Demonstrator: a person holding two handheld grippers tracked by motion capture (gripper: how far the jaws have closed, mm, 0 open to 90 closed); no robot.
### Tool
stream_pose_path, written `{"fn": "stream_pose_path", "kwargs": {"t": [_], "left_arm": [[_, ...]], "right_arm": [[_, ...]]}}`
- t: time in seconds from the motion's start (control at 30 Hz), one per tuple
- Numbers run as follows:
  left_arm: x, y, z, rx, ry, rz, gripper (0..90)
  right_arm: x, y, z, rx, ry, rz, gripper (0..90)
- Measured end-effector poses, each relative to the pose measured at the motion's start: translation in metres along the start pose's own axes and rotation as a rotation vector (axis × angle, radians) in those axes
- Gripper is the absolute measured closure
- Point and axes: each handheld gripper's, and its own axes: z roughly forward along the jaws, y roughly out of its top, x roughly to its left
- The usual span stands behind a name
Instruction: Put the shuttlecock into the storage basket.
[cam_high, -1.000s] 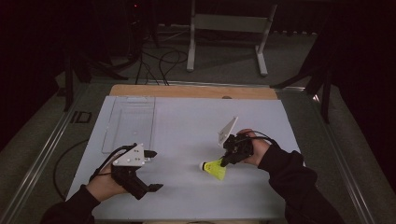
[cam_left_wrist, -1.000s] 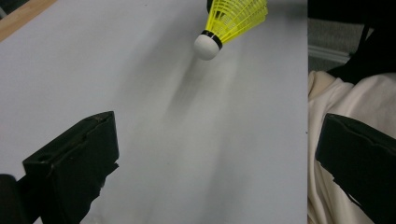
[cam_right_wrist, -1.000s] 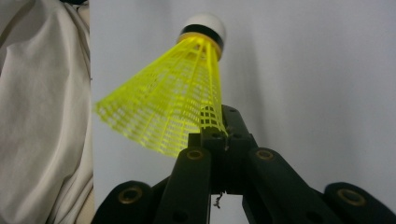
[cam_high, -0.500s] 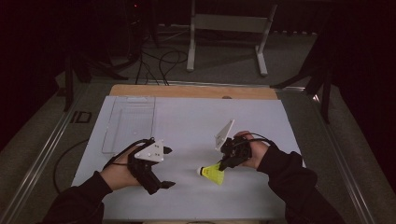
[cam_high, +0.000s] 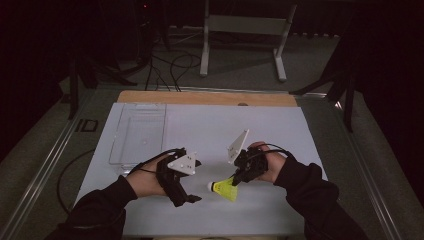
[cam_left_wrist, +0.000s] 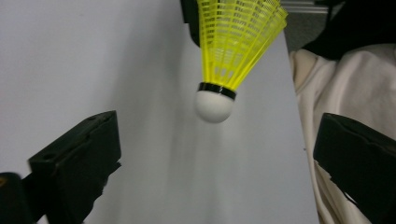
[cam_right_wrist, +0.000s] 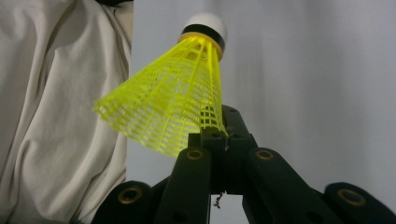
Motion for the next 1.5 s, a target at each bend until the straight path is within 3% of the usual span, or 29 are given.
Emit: {"fn": "stream_pose_path", "kwargs": {"t": [0.2, 0.5, 0.8, 0.97, 1.23, 1.5], "left_arm": [[-0.001, 0.006, 0.014, 0.034, -0.024, 0.030, 8.5], [-0.008, 0.010, 0.029, 0.107, -0.008, 0.052, 23.6], [-0.009, 0.014, 0.033, 0.155, 0.010, 0.101, 50.8], [-0.008, 0.013, 0.036, 0.164, -0.007, 0.099, 60.6], [-0.009, 0.014, 0.036, 0.181, -0.027, 0.129, 65.0], [-0.004, 0.017, 0.034, 0.210, -0.026, 0.121, 65.5]], "right_arm": [[0.001, 0.003, 0.000, -0.002, 0.012, -0.011, 90.0], [0.001, 0.003, 0.004, 0.005, 0.018, -0.005, 90.0], [0.000, 0.006, 0.004, 0.001, 0.027, -0.019, 90.0], [0.001, 0.007, 0.004, -0.001, 0.025, -0.019, 90.0], [0.000, 0.008, 0.006, 0.003, 0.025, -0.020, 90.0], [0.000, 0.010, 0.004, -0.021, -0.005, -0.010, 89.0]]}}
